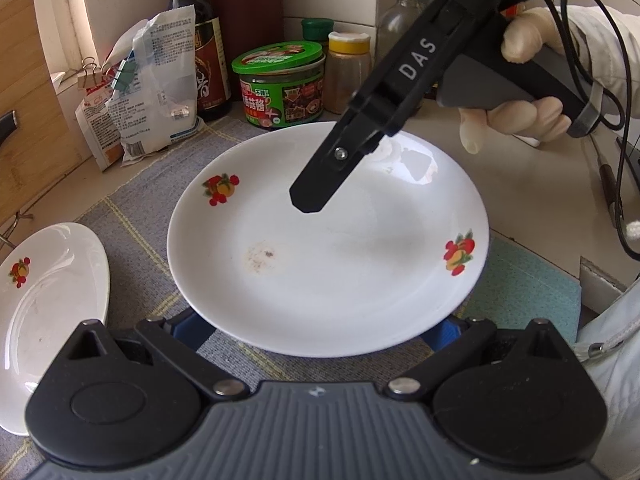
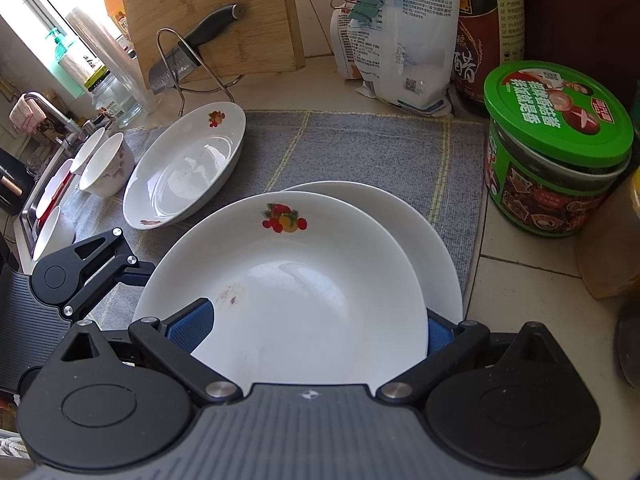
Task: Organize plates and bowls
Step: 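Set the fruit-print plate down on the stack and open both tools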
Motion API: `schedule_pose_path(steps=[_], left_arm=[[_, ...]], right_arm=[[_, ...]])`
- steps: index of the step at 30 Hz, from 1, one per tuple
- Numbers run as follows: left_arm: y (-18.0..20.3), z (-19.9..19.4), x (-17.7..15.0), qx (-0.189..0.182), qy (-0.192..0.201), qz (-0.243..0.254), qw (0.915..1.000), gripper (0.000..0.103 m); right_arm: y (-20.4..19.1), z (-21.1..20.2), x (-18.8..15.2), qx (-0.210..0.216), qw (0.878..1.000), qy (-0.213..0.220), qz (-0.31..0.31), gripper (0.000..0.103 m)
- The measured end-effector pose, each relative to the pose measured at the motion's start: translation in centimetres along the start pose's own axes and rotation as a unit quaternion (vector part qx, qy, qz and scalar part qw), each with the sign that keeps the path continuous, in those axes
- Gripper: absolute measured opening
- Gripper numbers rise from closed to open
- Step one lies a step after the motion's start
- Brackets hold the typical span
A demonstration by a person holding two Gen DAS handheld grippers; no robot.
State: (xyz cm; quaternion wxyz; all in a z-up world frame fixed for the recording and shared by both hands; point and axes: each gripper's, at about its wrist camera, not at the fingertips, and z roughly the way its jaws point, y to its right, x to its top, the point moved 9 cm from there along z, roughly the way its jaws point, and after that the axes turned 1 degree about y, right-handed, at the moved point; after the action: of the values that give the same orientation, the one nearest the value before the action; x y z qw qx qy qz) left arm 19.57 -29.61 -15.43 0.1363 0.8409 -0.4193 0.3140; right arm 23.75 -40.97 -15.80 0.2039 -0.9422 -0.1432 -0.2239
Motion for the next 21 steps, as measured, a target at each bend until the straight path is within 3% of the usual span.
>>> schedule_pose_path(steps=[21], left_arm=[[-0.39,0.53,0.00,0.018,-0.014,0.012,0.9997,0.102]], right_arm=[[0.42,-0.26,-0.72,-0.001,1.000,-0.005,0.007,0.103]])
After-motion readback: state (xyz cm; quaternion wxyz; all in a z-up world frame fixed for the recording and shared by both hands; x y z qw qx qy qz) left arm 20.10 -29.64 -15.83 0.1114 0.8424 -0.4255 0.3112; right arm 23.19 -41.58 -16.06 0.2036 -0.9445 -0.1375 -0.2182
